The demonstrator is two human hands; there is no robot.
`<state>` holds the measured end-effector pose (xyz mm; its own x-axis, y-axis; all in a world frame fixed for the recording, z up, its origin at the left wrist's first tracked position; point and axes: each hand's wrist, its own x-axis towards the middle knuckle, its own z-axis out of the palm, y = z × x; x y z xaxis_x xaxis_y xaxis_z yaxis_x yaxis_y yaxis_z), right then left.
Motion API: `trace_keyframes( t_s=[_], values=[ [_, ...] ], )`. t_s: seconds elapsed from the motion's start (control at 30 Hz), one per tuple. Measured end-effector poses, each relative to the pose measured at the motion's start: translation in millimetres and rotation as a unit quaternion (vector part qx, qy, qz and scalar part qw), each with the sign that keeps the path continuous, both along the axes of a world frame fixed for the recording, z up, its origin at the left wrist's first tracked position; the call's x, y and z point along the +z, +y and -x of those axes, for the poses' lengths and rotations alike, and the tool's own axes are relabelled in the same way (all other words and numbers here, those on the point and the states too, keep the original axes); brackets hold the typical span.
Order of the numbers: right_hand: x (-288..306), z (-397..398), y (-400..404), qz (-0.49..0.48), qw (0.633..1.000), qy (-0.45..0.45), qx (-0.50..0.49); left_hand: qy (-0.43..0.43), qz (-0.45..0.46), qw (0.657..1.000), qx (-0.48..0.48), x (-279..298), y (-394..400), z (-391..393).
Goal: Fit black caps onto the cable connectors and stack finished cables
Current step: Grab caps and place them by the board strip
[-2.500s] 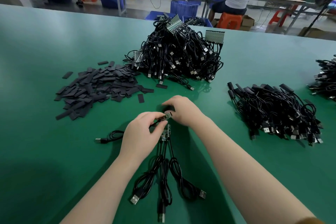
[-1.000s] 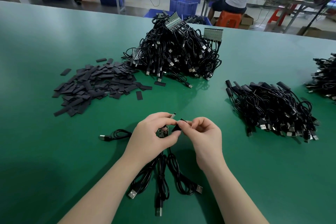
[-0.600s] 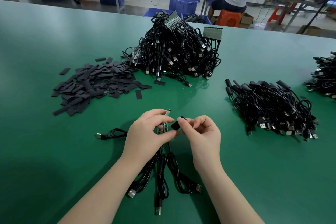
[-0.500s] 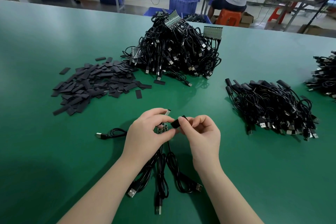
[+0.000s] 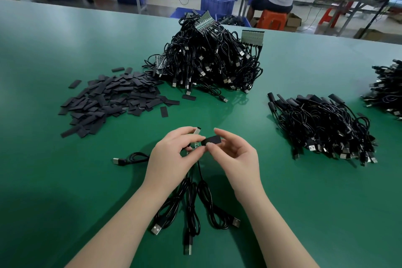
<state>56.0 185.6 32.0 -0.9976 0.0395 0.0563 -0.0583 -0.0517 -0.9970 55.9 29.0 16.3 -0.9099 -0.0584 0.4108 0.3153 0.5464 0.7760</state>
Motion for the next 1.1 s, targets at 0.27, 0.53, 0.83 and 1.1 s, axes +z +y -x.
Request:
trace_keyframes(
  t_s=[0.27,0.53,0.83,1.1],
  values=[
    [-1,4,5,-0.048,0.998,0.019,0.022,0.005,0.013,1.000,-0.012,-1,-1,1],
    [1,6,12,-0.087,0.994,0.047,0.052,0.014,0.024,0.999,-0.022,-2,-2,2],
    [0,6,11,-0.076,0.996,0.034,0.031,0.003,0.013,0.999,-0.031,-2,-1,3],
    [-3,6,11,-0.021,0.999,0.020,0.013,0.008,0.002,1.000,-0.030,-1,3,1]
  ],
)
